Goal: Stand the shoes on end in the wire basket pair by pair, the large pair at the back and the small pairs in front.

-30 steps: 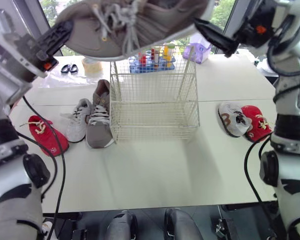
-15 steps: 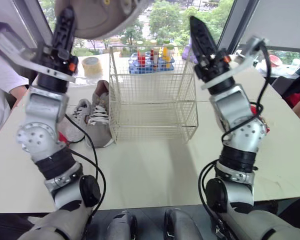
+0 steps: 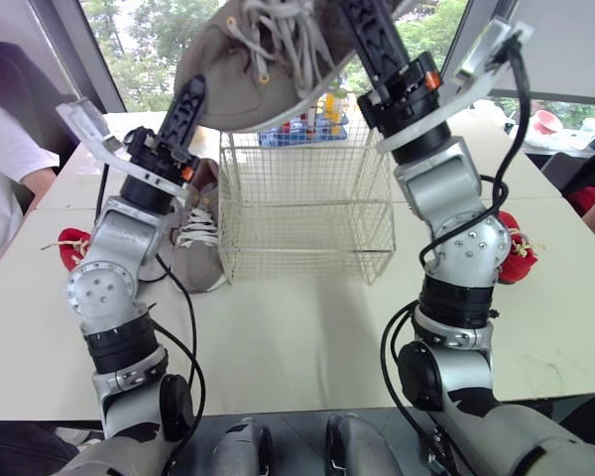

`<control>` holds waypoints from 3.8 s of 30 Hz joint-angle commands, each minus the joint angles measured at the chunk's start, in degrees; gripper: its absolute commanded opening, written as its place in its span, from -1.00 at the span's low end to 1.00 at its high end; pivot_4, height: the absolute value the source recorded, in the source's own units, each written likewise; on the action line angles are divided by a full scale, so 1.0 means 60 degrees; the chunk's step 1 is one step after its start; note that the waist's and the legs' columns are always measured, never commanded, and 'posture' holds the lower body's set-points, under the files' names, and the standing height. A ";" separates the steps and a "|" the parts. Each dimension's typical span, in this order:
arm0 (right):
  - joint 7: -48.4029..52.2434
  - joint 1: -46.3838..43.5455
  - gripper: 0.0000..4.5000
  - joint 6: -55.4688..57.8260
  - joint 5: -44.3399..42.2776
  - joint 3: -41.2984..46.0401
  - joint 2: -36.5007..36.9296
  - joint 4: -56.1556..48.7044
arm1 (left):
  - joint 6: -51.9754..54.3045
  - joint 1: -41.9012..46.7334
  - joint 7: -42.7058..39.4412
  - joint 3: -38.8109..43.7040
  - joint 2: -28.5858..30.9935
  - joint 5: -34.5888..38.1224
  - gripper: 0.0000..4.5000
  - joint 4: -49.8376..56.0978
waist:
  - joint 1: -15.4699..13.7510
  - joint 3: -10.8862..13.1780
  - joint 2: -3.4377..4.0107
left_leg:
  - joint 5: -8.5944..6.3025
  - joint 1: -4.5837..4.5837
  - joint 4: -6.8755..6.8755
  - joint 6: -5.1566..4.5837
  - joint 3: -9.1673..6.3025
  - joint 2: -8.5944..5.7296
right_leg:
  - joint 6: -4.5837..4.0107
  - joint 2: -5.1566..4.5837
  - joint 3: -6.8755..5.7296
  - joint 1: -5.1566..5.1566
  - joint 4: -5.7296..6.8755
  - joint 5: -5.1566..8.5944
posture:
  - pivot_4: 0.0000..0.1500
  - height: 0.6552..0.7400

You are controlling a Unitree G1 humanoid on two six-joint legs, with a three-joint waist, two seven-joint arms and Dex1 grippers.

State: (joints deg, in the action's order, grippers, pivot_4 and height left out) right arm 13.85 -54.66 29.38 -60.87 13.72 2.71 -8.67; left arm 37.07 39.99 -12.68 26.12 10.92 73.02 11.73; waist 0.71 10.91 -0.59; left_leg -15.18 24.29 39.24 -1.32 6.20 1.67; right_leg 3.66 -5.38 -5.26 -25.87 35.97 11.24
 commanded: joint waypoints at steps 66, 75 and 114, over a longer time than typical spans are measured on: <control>0.9371 -0.6258 0.96 -0.5444 0.9353 -0.1105 0.5142 1.4187 | 0.0539 -0.5439 0.1927 -0.1672 0.3220 -0.2677 1.00 0.5377 | 0.0017 0.0014 0.0024 | 0.0003 0.0022 -0.0023 0.0015 0.0014 0.0022 | -0.0019 0.0027 0.0017 0.0000 -0.0121 -0.0008 | 1.00 1.00; 1.0109 -0.6378 0.96 -0.5421 0.9056 -0.0485 0.6073 1.3899 | 0.0675 -0.4945 0.1887 -0.1069 0.3539 -0.2080 1.00 0.4867 | -0.0008 0.0014 0.0024 | 0.0004 0.0022 -0.0021 0.0016 0.0014 0.0020 | -0.0019 0.0027 0.0018 0.0001 -0.0120 -0.0008 | 1.00 1.00; 0.5111 0.2478 0.96 0.3323 0.4375 -0.2113 0.5464 -0.3549 | -0.0929 0.5316 -0.5361 -0.5828 0.4074 -0.9816 1.00 -1.1198 | -0.0221 0.0005 -0.0015 | -0.0019 0.0034 0.0001 -0.0024 0.0025 0.0001 | -0.0013 0.0041 -0.0016 0.0009 -0.0114 -0.0007 | 1.00 1.00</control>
State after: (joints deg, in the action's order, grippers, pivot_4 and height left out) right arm 45.09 -39.29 51.08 -35.03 0.34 34.94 -29.72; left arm 34.24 70.15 -43.24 -8.31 35.21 16.92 -53.26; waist -0.61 10.94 -0.68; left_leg -15.30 24.49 39.24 -1.47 6.37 1.69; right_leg 3.58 -5.12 -5.36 -25.84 35.29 11.20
